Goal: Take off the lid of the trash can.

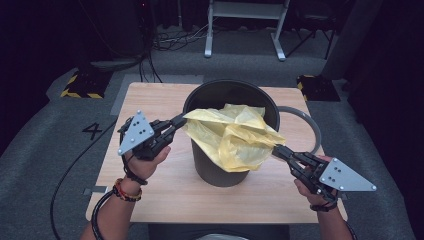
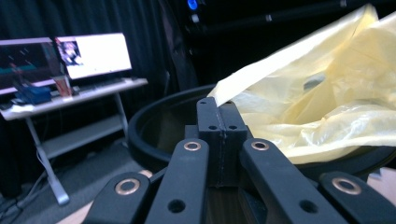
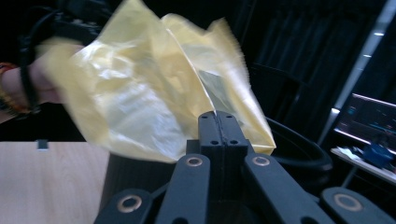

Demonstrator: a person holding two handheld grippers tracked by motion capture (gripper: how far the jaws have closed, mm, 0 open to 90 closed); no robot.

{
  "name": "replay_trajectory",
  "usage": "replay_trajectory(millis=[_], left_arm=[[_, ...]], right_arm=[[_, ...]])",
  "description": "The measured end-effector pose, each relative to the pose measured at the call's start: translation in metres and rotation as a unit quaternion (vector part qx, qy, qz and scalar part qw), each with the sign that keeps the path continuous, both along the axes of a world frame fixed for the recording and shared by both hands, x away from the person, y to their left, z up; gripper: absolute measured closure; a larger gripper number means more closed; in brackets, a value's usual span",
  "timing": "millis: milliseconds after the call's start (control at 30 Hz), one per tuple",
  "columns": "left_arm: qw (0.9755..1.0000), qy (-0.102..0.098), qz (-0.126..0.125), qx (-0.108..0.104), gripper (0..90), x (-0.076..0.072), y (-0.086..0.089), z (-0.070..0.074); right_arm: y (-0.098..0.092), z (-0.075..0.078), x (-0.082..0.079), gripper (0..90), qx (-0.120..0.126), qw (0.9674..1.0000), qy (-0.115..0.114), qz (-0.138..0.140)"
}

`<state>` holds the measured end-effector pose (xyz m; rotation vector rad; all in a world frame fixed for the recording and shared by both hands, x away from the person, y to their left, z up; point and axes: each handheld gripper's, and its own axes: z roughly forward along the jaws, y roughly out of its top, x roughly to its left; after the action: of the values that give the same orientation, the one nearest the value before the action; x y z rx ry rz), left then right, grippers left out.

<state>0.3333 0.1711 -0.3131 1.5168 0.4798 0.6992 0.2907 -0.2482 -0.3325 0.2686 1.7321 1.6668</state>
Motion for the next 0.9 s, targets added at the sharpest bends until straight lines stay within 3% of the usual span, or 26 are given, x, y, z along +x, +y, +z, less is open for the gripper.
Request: replay_trajectory(millis=[67, 233, 500, 700, 767, 900], left_arm=[[0.9999, -0.011, 0.004, -0.01, 90.0, -0.002, 0.001, -0.007], [0.9994, -0.012, 0.022, -0.024, 90.0, -0.003, 0.004, -0.023], [0.9996, -0.005, 0.027, -0.012, 90.0, -0.001, 0.009, -0.03], [0.9993, -0.014, 0.036, 0.006, 90.0, -0.004, 0.004, -0.027], [0.9994, -0.011, 0.032, 0.005, 90.0, -0.004, 0.003, -0.026], [0.9993, -0.009, 0.037, 0.002, 90.0, -0.003, 0.004, -0.026]], right_arm=[[-0.002, -0.006, 0.001, 90.0, 0.007, 0.9999, -0.003, -0.014], [-0.007, -0.012, 0.003, 90.0, 0.016, 0.9992, 0.005, -0.037], [-0.016, -0.021, 0.012, 90.0, 0.001, 0.9984, 0.03, -0.047], [-0.018, -0.024, 0.017, 90.0, -0.019, 0.9975, 0.01, -0.067], [-0.017, -0.022, 0.016, 78.8, -0.02, 0.9978, 0.008, -0.062], [-0.014, -0.013, 0.007, 66.4, -0.014, 0.9991, 0.004, -0.041]])
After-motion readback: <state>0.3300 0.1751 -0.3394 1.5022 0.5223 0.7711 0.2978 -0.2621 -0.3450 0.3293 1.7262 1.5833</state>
